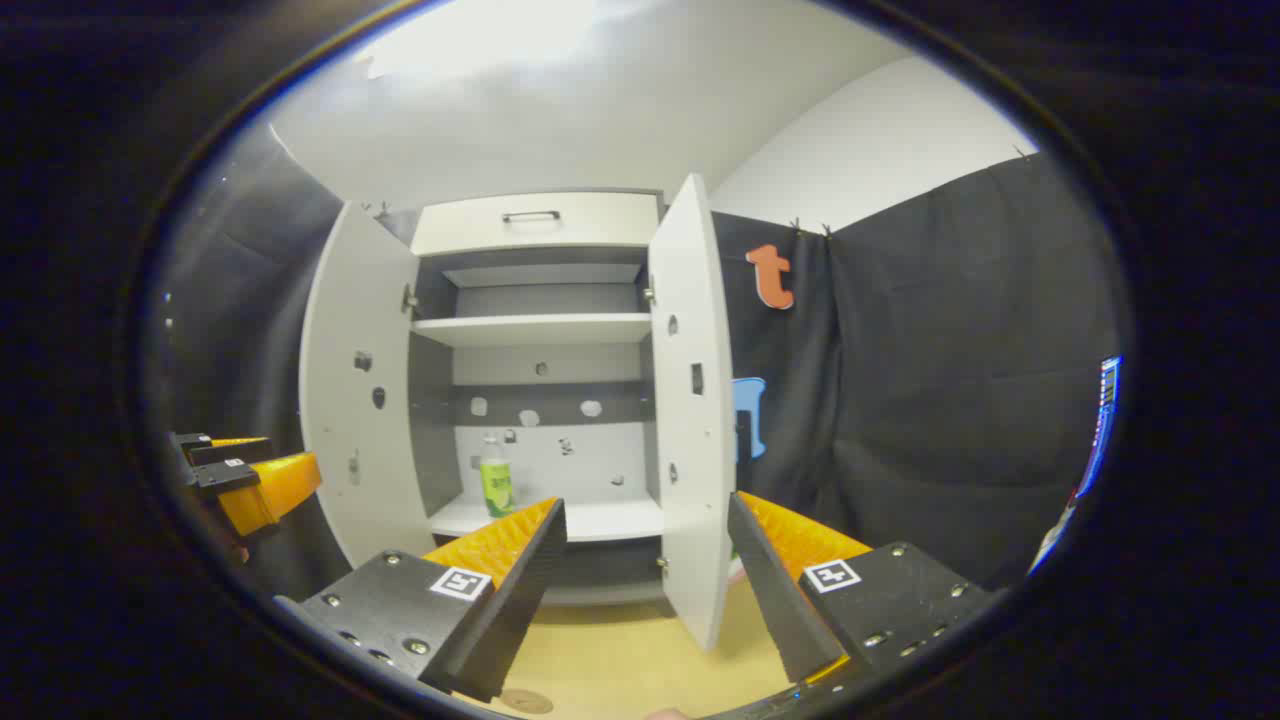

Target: Grasp the bottle in the cabinet with the left hand and place it on the coaster, then close the right door with the right hand and the left door with the left hand.

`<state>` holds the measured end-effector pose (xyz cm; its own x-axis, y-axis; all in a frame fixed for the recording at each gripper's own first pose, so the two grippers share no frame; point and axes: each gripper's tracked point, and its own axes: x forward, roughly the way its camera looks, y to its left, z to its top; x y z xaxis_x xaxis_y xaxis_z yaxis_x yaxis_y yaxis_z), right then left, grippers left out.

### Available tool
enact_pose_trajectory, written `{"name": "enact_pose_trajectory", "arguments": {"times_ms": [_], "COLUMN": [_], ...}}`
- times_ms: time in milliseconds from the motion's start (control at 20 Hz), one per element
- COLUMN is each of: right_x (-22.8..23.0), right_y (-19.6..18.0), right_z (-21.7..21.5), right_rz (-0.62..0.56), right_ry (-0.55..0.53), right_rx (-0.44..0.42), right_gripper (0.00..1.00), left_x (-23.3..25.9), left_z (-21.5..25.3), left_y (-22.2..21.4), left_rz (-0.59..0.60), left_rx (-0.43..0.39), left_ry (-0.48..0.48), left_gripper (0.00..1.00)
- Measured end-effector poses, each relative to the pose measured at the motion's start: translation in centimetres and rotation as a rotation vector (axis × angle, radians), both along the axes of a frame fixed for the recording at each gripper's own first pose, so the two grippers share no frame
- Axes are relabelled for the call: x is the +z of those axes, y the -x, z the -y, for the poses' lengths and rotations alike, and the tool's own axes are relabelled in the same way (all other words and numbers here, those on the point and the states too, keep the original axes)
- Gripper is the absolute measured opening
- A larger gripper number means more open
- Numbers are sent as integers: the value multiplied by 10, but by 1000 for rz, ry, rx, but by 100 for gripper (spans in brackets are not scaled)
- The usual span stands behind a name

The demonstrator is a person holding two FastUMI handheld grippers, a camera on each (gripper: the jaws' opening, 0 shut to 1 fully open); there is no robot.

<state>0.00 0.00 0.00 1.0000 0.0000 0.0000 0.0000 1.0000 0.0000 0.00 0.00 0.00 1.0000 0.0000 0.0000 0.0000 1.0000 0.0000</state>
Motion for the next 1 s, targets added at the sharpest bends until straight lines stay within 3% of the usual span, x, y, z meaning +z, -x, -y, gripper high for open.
{"name": "enact_pose_trajectory", "arguments": {"times_ms": [100, 150, 300, 350, 400, 600, 650, 800, 1000], "right_x": [1, 4, 5, 3, 1, 7, 9, 17, 26], "right_y": [1, -1, -2, -3, -2, 8, 10, 8, 3], "right_z": [1, 3, 12, 12, 11, 4, 2, 3, -8], "right_rz": [1, 7, 33, 30, 24, 28, 24, 14, 13], "right_ry": [-31, -38, -16, -6, 1, -3, -12, -1, 31], "right_rx": [2, 2, -25, -32, -37, -59, -64, -86, -89], "right_gripper": [98, 98, 98, 93, 100, 100, 100, 98, 98], "left_x": [5, 7, 3, 1, -4, -5, -2, 5, 6], "left_z": [-10, -16, -29, -33, -36, -45, -48, -51, -59], "left_y": [1, 1, -3, -7, -9, -16, -17, -19, -21], "left_rz": [7, 7, 11, 8, 0, -9, -2, 30, 37], "left_rx": [17, 24, 24, 28, 27, 2, 0, -22, -25], "left_ry": [22, 30, 41, 34, 23, 20, 27, 34, 45], "left_gripper": [91, 95, 95, 95, 95, 95, 100, 91, 95]}}
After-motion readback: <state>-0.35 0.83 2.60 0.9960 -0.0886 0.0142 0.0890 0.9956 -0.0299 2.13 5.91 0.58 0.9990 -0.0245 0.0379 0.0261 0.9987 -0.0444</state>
